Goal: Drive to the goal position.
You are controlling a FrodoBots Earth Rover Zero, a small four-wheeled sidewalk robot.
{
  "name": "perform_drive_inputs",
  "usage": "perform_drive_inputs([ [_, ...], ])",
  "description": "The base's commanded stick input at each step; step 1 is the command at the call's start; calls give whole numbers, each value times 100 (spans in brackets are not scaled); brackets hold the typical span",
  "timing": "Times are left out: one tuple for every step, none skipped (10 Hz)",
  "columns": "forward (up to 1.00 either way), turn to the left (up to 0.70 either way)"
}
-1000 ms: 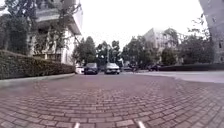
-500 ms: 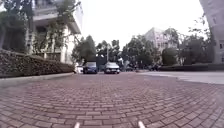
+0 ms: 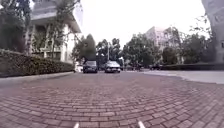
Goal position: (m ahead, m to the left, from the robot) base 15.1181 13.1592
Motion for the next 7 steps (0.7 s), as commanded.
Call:
perform_drive_inputs([
  [70,-14],
  [70,-14],
  [70,-14],
  [70,-14],
  [70,-14],
  [70,-14],
  [70,-14],
])
